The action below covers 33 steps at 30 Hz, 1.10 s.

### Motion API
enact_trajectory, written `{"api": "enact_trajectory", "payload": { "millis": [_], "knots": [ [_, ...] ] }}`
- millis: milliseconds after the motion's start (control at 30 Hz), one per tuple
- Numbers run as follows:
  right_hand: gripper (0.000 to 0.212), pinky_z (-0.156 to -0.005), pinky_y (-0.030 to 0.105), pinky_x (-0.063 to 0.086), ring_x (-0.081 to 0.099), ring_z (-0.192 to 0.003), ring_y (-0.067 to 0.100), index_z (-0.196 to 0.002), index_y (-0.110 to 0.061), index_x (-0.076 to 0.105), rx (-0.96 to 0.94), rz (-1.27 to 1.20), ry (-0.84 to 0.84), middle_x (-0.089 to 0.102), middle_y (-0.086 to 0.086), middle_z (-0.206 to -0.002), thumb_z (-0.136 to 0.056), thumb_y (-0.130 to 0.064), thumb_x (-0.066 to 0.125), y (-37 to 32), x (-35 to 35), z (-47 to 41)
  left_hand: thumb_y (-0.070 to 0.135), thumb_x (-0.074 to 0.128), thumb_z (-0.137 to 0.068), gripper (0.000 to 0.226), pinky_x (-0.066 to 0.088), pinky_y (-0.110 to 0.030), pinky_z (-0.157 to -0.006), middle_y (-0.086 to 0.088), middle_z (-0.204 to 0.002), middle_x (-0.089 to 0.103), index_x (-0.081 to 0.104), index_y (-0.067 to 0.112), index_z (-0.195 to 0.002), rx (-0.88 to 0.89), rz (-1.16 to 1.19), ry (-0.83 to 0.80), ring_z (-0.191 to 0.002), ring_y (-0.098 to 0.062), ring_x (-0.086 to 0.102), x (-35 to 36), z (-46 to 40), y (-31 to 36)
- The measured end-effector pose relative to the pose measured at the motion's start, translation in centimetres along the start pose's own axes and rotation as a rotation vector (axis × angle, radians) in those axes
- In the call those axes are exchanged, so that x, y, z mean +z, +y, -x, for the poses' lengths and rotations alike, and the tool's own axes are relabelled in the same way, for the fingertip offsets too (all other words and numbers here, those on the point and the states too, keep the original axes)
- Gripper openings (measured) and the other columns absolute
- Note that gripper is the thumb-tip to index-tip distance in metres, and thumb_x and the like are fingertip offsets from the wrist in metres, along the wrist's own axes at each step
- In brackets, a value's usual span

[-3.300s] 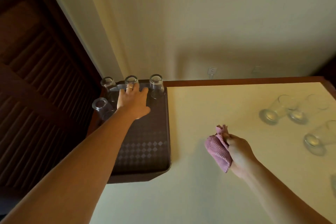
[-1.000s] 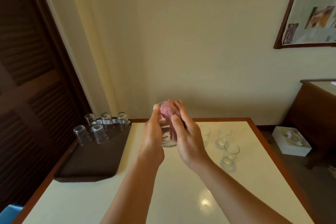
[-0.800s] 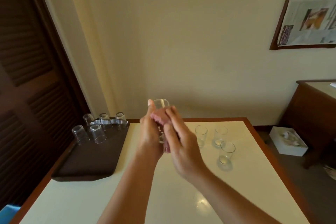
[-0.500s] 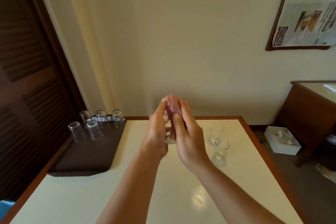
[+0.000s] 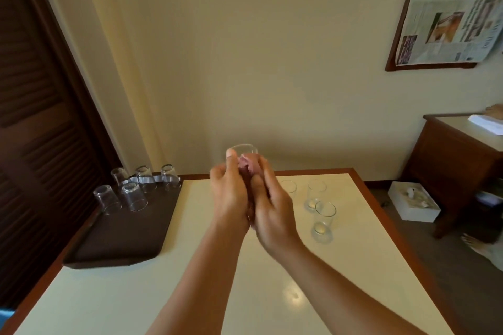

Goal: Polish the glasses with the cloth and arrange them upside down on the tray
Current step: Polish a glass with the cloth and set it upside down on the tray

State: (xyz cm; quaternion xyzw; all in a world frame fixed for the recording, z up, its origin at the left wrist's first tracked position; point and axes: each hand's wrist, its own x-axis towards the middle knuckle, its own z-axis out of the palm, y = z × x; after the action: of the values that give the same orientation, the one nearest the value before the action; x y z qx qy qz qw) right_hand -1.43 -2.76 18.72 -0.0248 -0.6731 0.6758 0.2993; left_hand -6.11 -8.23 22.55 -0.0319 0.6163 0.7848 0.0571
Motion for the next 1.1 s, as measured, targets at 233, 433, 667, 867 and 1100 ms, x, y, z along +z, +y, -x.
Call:
{"api": "enact_trajectory", "payload": {
  "millis": [233,433,667,867,1100],
  "knots": [
    [0.043,-0.104,0.035,0.053,0.060,-0.126,0.009,-0.146,-0.035,0.044,-0.062,0.299,-0.021,0.060,-0.008,-0.141,-0.106,-0.046,0.035,-0.6,0.6,1.4,0.057,0.054,-0.103,0.058,0.061,-0.031,-0.067,-0.015,-0.106,0.079,0.072,0.006,-0.125,-0.153,0.158,-0.173,-0.087,-0.020,0.078,-0.9,-0.3,0.1],
    [0.037,-0.099,0.043,0.053,0.066,-0.115,0.013,-0.137,-0.030,0.055,-0.022,0.274,0.074,0.067,-0.003,-0.130,-0.105,-0.038,0.038,-2.0,-0.4,-3.0,0.047,0.044,-0.109,0.048,0.057,-0.032,-0.070,-0.011,-0.109,0.081,0.076,0.015,-0.122,-0.266,0.126,-0.226,-0.094,-0.023,0.079,-1.4,0.4,-0.4],
    [0.054,-0.119,0.022,0.034,0.042,-0.140,-0.002,-0.153,-0.022,0.043,-0.056,0.314,-0.077,0.046,-0.008,-0.155,-0.104,-0.044,0.040,-0.7,0.4,0.1,0.038,0.045,-0.110,0.046,0.060,-0.030,-0.068,-0.012,-0.093,0.074,0.075,0.006,-0.096,-0.261,0.285,-0.261,-0.080,-0.022,0.074,-1.8,-0.2,0.4],
    [0.054,-0.123,0.031,0.031,0.032,-0.150,0.008,-0.157,-0.026,0.034,-0.042,0.340,-0.106,0.031,-0.006,-0.165,-0.106,-0.043,0.038,-1.3,0.1,-0.1,0.043,0.046,-0.106,0.045,0.056,-0.030,-0.067,-0.008,-0.083,0.070,0.071,0.011,-0.087,-0.235,0.285,-0.358,-0.074,-0.018,0.070,-1.9,0.8,0.6],
    [0.031,-0.103,0.034,0.052,0.065,-0.116,0.001,-0.133,-0.039,0.056,0.041,0.066,0.023,0.067,-0.013,-0.129,-0.107,-0.036,0.041,-1.4,-0.6,-2.8,0.048,0.052,-0.105,0.040,0.058,-0.034,-0.069,-0.011,-0.111,0.081,0.078,0.019,-0.116,-0.283,0.104,-0.288,-0.088,-0.025,0.078,-2.0,1.1,0.3]
  ]
}}
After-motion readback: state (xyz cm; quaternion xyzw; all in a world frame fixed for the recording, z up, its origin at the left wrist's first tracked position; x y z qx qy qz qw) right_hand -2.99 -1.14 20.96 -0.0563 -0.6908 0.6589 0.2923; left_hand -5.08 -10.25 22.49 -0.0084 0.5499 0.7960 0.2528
